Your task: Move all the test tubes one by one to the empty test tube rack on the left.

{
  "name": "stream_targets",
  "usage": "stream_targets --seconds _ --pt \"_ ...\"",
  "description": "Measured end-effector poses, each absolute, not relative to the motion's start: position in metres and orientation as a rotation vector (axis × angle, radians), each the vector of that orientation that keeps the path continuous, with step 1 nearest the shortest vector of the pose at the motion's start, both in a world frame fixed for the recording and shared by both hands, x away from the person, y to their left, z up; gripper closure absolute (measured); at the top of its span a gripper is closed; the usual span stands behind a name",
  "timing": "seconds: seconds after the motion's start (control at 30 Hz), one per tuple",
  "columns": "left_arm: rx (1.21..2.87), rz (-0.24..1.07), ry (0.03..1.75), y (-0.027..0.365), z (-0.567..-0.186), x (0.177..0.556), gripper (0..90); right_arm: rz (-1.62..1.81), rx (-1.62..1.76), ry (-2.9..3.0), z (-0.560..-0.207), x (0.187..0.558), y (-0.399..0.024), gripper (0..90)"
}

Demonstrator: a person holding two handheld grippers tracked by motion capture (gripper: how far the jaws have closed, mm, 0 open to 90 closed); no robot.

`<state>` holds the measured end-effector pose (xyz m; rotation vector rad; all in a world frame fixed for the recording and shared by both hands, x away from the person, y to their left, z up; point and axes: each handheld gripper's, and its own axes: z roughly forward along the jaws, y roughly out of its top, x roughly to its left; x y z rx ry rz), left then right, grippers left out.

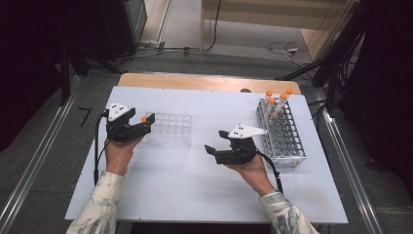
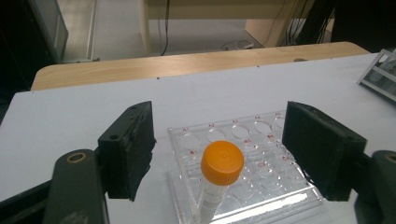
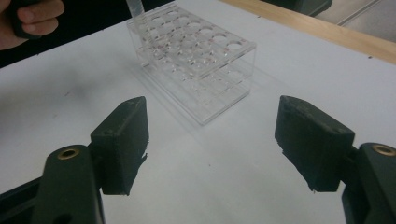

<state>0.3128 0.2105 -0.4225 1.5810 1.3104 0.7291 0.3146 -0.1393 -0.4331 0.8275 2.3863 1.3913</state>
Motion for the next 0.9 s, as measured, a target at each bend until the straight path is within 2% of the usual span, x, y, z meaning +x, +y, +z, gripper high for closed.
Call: stream_targets --seconds 0.9 --pt "1.572 0.724 1.299 0.210 -0.420 0.310 24.9 1.330 1.038 2.175 -0.407 0.321 -0.181 24.6"
